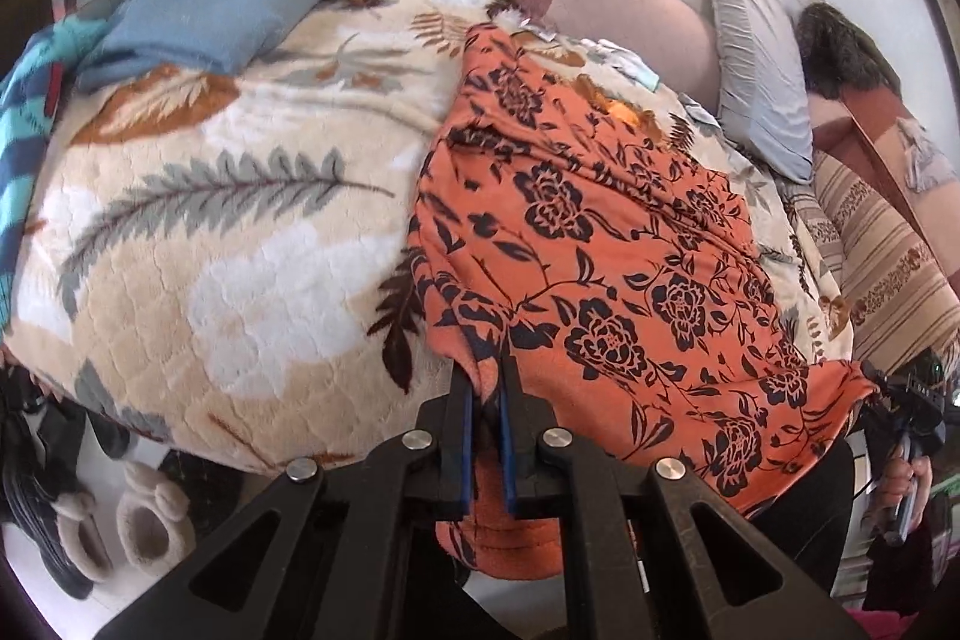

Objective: Fold small clothes

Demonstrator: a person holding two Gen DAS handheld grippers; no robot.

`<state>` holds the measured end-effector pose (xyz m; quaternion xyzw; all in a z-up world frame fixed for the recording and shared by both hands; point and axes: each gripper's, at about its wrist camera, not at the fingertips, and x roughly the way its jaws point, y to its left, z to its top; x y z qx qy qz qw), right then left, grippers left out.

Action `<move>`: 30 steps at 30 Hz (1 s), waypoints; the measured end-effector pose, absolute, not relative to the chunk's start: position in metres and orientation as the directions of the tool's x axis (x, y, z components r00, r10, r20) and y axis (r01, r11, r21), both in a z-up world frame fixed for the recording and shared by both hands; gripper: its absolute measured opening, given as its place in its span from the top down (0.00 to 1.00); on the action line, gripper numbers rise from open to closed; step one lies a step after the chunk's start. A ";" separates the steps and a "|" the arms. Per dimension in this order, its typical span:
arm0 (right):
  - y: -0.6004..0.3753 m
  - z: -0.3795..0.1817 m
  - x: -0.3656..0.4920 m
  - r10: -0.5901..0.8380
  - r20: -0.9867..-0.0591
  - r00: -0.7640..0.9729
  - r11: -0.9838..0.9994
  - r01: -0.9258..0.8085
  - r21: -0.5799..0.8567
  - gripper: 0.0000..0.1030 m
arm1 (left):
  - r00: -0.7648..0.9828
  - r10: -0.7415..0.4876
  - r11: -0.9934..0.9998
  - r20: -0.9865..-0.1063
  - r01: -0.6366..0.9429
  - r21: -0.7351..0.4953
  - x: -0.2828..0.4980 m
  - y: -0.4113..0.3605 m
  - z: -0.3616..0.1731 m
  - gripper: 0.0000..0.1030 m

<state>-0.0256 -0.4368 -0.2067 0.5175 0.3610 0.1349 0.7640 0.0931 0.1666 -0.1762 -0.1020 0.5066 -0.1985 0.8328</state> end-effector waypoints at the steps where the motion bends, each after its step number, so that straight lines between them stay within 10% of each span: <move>1: -0.436 -0.207 -0.023 0.580 -0.412 0.703 0.429 0.166 0.888 0.91 | 0.405 -0.438 0.898 -0.802 0.229 -0.375 0.094 0.167 -0.175 0.93; 15: -0.465 -0.148 0.079 0.535 -0.329 0.778 0.478 0.042 0.878 0.92 | 0.429 -0.516 0.856 -0.741 0.267 -0.442 0.191 0.140 -0.117 0.93; 30: -0.532 -0.231 0.269 0.448 -0.385 0.807 0.359 0.232 0.904 0.91 | 0.336 -0.489 0.871 -0.805 0.145 -0.469 0.401 0.092 -0.176 0.93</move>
